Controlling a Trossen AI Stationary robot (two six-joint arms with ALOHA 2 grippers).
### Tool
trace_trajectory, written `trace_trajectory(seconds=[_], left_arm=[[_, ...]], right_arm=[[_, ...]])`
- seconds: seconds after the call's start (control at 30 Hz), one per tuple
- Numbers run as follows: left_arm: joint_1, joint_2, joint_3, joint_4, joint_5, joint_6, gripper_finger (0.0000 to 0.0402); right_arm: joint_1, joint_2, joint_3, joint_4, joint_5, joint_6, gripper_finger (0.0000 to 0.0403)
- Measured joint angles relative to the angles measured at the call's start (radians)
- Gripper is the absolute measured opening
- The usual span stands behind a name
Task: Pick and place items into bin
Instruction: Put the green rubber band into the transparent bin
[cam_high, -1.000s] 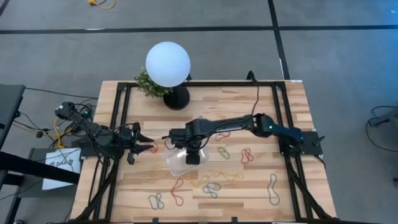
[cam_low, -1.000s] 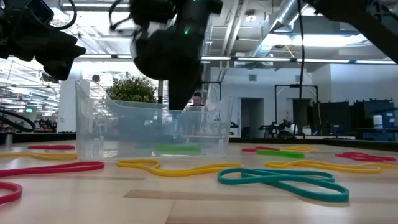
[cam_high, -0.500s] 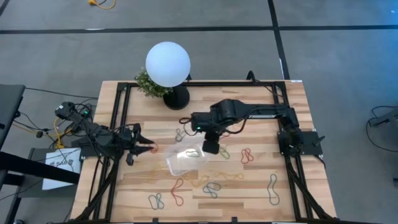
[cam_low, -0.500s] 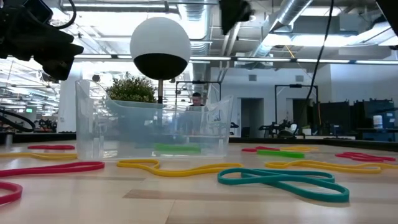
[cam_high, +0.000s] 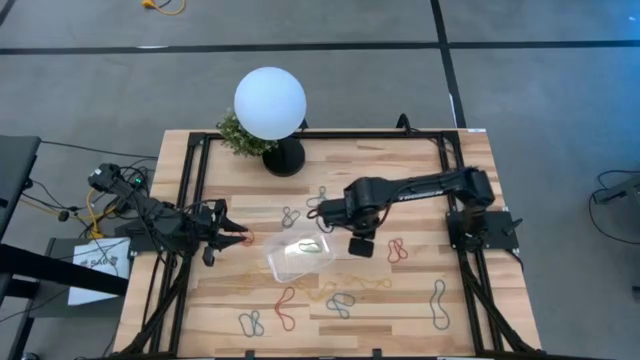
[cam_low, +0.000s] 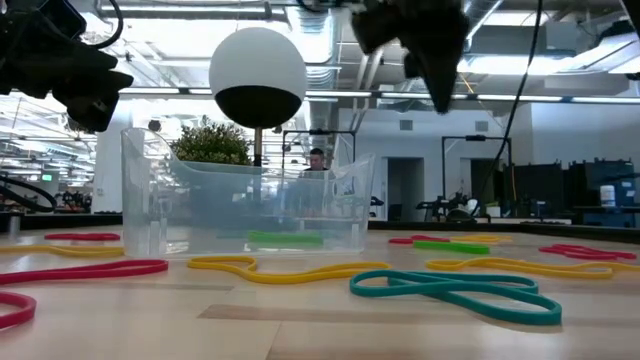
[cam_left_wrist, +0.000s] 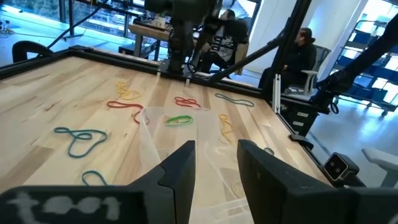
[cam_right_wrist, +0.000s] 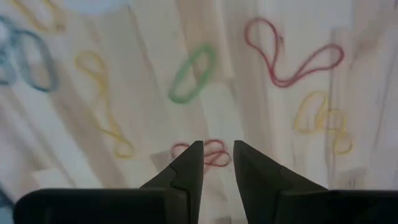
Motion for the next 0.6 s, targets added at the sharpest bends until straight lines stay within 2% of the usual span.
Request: trace_trajectory(seconds=[0.2,0.33,0.5,0.6], left_arm=[[0.000,0.015,0.000,0.000,0.000,-0.003,0.0110],[0.000,0.014,0.000,0.000,0.000,-0.003,0.0110],[0.000,0.013,0.000,0.000,0.000,-0.003,0.0110],[0.000,0.012,0.000,0.000,0.000,0.002,0.0110]], right_arm=[[-0.001,-0.115,-0.316,0.374,0.008,0.086,0.0082],[0.000,-0.130,-0.471,0.487,0.062,0.138,0.0082],[0.000,-0.111,-0.577,0.609,0.054,0.150,0.0082],[0.000,-0.078,-0.591,0.694,0.050,0.151,0.0082]])
